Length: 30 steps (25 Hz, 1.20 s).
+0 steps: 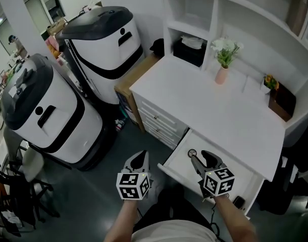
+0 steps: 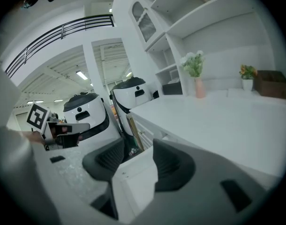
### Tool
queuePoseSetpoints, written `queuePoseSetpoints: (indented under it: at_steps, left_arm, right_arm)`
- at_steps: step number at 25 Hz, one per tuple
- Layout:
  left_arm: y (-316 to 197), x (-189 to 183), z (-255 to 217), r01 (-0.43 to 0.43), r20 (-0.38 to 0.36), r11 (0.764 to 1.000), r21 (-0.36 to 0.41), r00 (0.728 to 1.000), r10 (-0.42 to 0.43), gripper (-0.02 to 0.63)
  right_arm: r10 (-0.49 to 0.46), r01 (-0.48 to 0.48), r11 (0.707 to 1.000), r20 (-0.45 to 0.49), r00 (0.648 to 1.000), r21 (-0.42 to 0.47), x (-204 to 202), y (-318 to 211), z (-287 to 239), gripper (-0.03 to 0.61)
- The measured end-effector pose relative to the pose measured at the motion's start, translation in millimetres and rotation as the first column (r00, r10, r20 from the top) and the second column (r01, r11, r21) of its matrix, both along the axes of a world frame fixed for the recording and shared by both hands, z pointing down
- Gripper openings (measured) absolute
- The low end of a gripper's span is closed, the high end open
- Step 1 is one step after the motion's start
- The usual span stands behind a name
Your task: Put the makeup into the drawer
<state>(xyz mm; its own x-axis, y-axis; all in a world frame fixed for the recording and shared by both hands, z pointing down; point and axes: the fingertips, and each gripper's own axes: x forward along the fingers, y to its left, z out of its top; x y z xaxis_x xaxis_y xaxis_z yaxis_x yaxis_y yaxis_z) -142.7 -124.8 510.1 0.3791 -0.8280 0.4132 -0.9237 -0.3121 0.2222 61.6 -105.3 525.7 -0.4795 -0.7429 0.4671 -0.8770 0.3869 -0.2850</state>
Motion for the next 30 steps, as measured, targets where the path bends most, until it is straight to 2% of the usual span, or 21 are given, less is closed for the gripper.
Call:
queuePoseSetpoints:
  at_steps: [10,15,22,30]
  left_arm:
    - [-5,8,-11,-0.089,-0.006,0.995,0.037,0.996,0.089,0.003]
    - [-4,12,-13,-0.130,-0.004,0.991,0.041,0.991,0.131,0.003]
    - [-1,21,-18,-0.173,-0.007,0.984,0.051,0.985,0.174,0.003]
    - [3,33,-23,-0.210,-0.002,0.976,0.063,0.978,0.211,0.003]
  right_arm:
    - [0.100,-0.101,0.994,0.019,0.995,0.052,5,30,-29,0.129]
    - [0.160,-0.162,0.984,0.025,0.987,0.075,11,43,-40,0.063]
    - [0.226,-0.227,0.970,0.020,0.974,0.090,21,62,-48,0.003]
    - [0.285,-0.288,0.954,0.043,0.958,0.087,32,80,-52,0.003]
